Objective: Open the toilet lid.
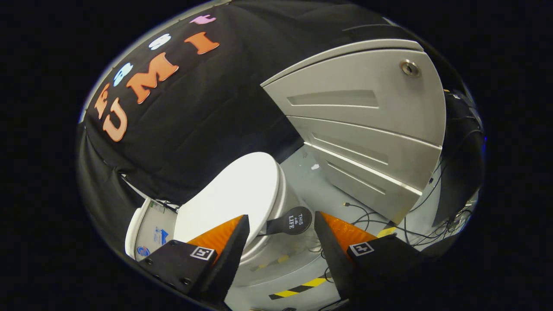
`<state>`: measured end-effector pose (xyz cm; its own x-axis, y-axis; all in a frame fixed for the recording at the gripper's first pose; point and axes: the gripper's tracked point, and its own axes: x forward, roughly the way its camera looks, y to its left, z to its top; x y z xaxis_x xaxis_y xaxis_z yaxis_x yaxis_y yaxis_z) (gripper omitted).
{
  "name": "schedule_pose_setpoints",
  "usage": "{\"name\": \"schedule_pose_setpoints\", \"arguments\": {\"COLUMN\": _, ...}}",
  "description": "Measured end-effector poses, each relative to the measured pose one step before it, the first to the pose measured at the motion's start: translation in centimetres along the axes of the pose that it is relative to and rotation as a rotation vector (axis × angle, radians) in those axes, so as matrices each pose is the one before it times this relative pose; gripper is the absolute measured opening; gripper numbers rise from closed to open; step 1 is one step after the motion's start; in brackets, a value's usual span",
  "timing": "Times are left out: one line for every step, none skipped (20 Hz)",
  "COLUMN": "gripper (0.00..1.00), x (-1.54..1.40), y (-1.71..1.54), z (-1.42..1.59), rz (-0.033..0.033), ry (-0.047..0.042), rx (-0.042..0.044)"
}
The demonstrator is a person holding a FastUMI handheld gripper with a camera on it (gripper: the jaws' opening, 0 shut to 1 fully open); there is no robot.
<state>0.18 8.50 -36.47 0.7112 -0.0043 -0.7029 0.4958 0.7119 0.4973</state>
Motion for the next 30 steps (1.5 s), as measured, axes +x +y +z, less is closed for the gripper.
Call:
{"name": "schedule_pose_setpoints", "arguments": {"gripper": 0.97, "x": 0.180, "y": -0.175, "z": -0.247, "rz": -0.00252, "ry": 0.01330, "rx": 0.02372}}
{"name": "schedule_pose_setpoints", "arguments": {"gripper": 0.97, "x": 0.144, "y": -0.091, "z": -0.352, "rz": -0.00122, "ry": 0.01366, "rx": 0.02491}}
{"name": "schedule_pose_setpoints", "arguments": {"gripper": 0.97, "x": -0.031, "y": -0.084, "z": -0.223, "rz": 0.00382, "ry": 0.01437, "rx": 0.02588}}
{"name": "schedule_pose_setpoints", "arguments": {"gripper": 0.97, "x": 0.172, "y": 0.137, "z": -0.098, "rz": 0.00952, "ry": 0.01250, "rx": 0.02208}}
{"name": "schedule_pose_setpoints", "arguments": {"gripper": 0.97, "x": 0.166, "y": 0.136, "z": 0.009, "rz": 0.00966, "ry": 0.00919, "rx": 0.02135}}
{"name": "schedule_pose_setpoints", "arguments": {"gripper": 0.97, "x": 0.104, "y": 0.018, "z": -0.036, "rz": 0.00808, "ry": 0.01349, "rx": 0.02224}}
{"name": "schedule_pose_setpoints", "arguments": {"gripper": 0.97, "x": 0.180, "y": -0.190, "z": 0.084, "rz": 0.00198, "ry": 0.00280, "rx": 0.01911}}
{"name": "schedule_pose_setpoints", "arguments": {"gripper": 0.96, "x": -0.121, "y": -0.191, "z": 0.009, "rz": 0.00232, "ry": 0.01733, "rx": 0.01803}}
{"name": "schedule_pose_setpoints", "arguments": {"gripper": 0.95, "x": 0.365, "y": -0.233, "z": 0.074, "rz": 0.00501, "ry": 0.00055, "rx": 0.02105}}
{"name": "schedule_pose_setpoints", "arguments": {"gripper": 0.86, "x": 0.328, "y": -0.204, "z": 0.172, "rz": 0.00433, "ry": -0.00101, "rx": 0.03022}}
{"name": "schedule_pose_setpoints", "arguments": {"gripper": 0.84, "x": 0.170, "y": -0.236, "z": -0.007, "rz": 0.00608, "ry": 0.00265, "rx": 0.03294}}
{"name": "schedule_pose_setpoints", "arguments": {"gripper": 0.84, "x": 0.058, "y": 0.013, "z": 0.106, "rz": 0.00609, "ry": 0.00234, "rx": 0.02771}}
{"name": "schedule_pose_setpoints", "arguments": {"gripper": 0.83, "x": 0.249, "y": 0.169, "z": 0.090, "rz": 0.00953, "ry": -0.00898, "rx": 0.00293}}
{"name": "schedule_pose_setpoints", "arguments": {"gripper": 0.83, "x": 0.215, "y": 0.072, "z": -0.028, "rz": 0.00402, "ry": -0.00036, "rx": -0.00102}}
{"name": "schedule_pose_setpoints", "arguments": {"gripper": 0.83, "x": 0.224, "y": 0.011, "z": -0.069, "rz": 0.00101, "ry": -0.00236, "rx": 0.00130}}
{"name": "schedule_pose_setpoints", "arguments": {"gripper": 0.83, "x": 0.015, "y": -0.111, "z": -0.114, "rz": -0.00248, "ry": 0.00265, "rx": 0.00184}}
{"name": "schedule_pose_setpoints", "arguments": {"gripper": 0.75, "x": 0.083, "y": -0.100, "z": -0.183, "rz": 0.00068, "ry": 0.00523, "rx": 0.00535}}
{"name": "schedule_pose_setpoints", "arguments": {"gripper": 0.66, "x": 0.050, "y": 0.222, "z": 0.113, "rz": 0.01213, "ry": -0.00120, "rx": 0.00569}}
{"name": "schedule_pose_setpoints", "arguments": {"gripper": 0.66, "x": -0.006, "y": 0.274, "z": 0.081, "rz": 0.01457, "ry": -0.00502, "rx": 0.00279}}
{"name": "schedule_pose_setpoints", "arguments": {"gripper": 0.66, "x": 0.112, "y": -0.051, "z": 0.050, "rz": 0.00387, "ry": -0.00392, "rx": -0.00050}}
{"name": "schedule_pose_setpoints", "arguments": {"gripper": 0.66, "x": 0.111, "y": -0.174, "z": -0.072, "rz": -0.00388, "ry": 0.00071, "rx": -0.00007}}
{"name": "schedule_pose_setpoints", "arguments": {"gripper": 0.59, "x": 0.113, "y": -0.570, "z": 0.034, "rz": -0.01956, "ry": -0.00177, "rx": 0.00015}}
{"name": "schedule_pose_setpoints", "arguments": {"gripper": 0.52, "x": 0.102, "y": -0.011, "z": 0.157, "rz": -0.00089, "ry": -0.00704, "rx": 0.00090}}
{"name": "schedule_pose_setpoints", "arguments": {"gripper": 0.45, "x": 0.078, "y": 0.094, "z": -0.037, "rz": 0.00364, "ry": 0.00001, "rx": 0.00475}}
{"name": "schedule_pose_setpoints", "arguments": {"gripper": 0.45, "x": 0.124, "y": -0.016, "z": -0.034, "rz": 0.00288, "ry": -0.00073, "rx": 0.00370}}
{"name": "schedule_pose_setpoints", "arguments": {"gripper": 0.45, "x": -0.137, "y": 0.151, "z": 0.022, "rz": 0.00682, "ry": 0.00173, "rx": 0.00563}}
{"name": "schedule_pose_setpoints", "arguments": {"gripper": 0.45, "x": 0.160, "y": -0.166, "z": -0.074, "rz": -0.00171, "ry": 0.00053, "rx": -0.00310}}
{"name": "schedule_pose_setpoints", "arguments": {"gripper": 0.42, "x": 0.088, "y": 0.082, "z": 0.028, "rz": 0.00764, "ry": 0.00109, "rx": 0.00289}}
{"name": "schedule_pose_setpoints", "arguments": {"gripper": 0.39, "x": 0.023, "y": 0.032, "z": 0.034, "rz": 0.00554, "ry": -0.00163, "rx": -0.00178}}
{"name": "schedule_pose_setpoints", "arguments": {"gripper": 0.37, "x": -0.091, "y": 0.003, "z": -0.085, "rz": 0.00454, "ry": -0.00113, "rx": -0.00220}}
